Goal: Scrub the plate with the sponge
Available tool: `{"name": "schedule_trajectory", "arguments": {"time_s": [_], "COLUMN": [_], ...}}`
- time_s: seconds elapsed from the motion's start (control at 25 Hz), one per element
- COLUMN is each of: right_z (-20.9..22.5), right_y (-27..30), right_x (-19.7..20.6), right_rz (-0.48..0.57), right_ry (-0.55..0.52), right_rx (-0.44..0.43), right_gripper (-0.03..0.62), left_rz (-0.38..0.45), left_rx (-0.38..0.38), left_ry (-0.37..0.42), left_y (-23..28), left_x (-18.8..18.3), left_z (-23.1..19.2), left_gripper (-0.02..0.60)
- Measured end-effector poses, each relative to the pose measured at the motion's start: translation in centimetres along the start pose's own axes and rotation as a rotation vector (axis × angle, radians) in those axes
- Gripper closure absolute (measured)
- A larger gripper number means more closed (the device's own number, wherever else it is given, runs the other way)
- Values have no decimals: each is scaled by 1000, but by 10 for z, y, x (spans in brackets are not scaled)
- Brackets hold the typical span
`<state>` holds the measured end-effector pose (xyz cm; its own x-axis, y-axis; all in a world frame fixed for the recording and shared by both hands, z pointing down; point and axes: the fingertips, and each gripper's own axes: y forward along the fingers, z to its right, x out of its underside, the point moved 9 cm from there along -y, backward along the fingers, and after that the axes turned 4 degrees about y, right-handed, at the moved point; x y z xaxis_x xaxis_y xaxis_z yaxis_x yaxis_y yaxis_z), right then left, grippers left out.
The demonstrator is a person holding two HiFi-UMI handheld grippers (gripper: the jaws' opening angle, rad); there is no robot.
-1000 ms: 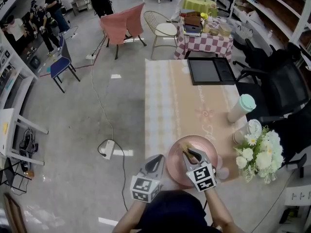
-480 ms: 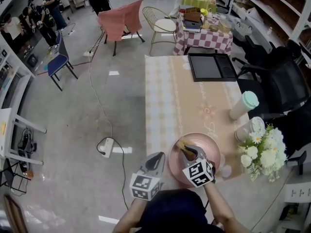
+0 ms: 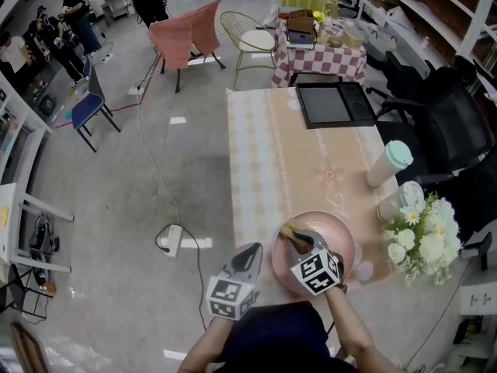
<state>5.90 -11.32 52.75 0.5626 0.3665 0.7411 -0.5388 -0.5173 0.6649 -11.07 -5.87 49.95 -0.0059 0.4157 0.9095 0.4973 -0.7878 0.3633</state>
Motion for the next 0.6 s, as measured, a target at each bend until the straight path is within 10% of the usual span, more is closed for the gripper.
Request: {"name": "schedule_trajectory", "arguments": {"time_s": [0.6], "right_z": [-1], "right_y": [5], "right_x": [0], "right_rz": [-53], "right_ry": [-43], "right_rx": [-56], "right_gripper": [536], "left_rz": [-31], "left_rx": [38], "left_ry": [55], "left_y": [6], "left_x": [0], "left_z": [3], "left_gripper": [569]}}
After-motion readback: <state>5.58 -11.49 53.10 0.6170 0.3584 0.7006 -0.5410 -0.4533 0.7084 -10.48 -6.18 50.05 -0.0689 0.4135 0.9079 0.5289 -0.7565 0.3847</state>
